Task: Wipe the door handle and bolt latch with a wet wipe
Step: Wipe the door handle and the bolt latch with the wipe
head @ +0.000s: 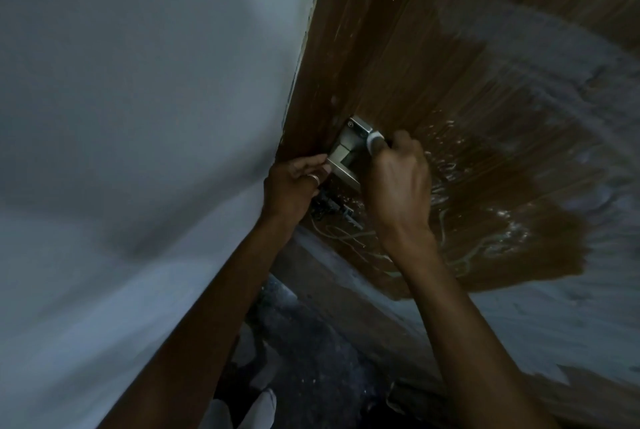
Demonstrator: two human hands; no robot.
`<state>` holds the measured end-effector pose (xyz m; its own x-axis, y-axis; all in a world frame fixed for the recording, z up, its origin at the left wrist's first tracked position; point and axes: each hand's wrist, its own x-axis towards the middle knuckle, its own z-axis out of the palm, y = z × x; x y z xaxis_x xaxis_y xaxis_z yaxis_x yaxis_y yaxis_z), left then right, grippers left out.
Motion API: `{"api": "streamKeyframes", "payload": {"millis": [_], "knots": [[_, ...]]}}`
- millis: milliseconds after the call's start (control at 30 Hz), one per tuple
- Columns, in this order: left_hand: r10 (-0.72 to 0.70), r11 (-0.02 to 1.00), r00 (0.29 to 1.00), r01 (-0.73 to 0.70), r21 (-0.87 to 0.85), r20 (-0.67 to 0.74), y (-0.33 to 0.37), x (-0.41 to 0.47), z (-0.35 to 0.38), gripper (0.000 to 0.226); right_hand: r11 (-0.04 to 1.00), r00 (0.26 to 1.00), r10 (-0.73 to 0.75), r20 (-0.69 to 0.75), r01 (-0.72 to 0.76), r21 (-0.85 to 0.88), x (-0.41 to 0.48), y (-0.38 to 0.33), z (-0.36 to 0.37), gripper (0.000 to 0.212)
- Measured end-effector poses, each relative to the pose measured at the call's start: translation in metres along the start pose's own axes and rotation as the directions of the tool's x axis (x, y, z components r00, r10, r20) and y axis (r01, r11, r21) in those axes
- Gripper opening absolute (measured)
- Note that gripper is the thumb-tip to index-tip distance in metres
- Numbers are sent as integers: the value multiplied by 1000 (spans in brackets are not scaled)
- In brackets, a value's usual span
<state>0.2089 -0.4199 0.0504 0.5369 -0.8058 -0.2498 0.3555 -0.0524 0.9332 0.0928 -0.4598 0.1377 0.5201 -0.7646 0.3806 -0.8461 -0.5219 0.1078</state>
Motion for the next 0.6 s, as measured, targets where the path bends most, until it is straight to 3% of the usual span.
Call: {"api": "streamKeyframes", "payload": {"millis": [67, 200, 400, 533, 600], "knots": [[-5, 1000, 1000, 5, -5, 4, 0, 1, -1, 25, 998, 997, -53, -62, 55, 27, -4, 2, -4, 31], [-3, 1000, 1000, 3, -15, 10, -1, 0, -1, 24, 956, 941, -294, -166, 293, -27, 16, -7, 12, 31], [4, 999, 1000, -4, -33, 24, 1, -1, 0, 28, 825, 833, -553, -18, 545, -147, 21, 13, 41, 19], [13, 1000, 1000, -12, -29, 27, 1, 0, -1, 28, 792, 814, -571, 108, 581, -186, 15, 26, 32, 14], [20, 1000, 1000, -20, -20, 23, 1, 1, 0, 27, 814, 834, -546, 71, 549, -190, 16, 28, 22, 16]]}}
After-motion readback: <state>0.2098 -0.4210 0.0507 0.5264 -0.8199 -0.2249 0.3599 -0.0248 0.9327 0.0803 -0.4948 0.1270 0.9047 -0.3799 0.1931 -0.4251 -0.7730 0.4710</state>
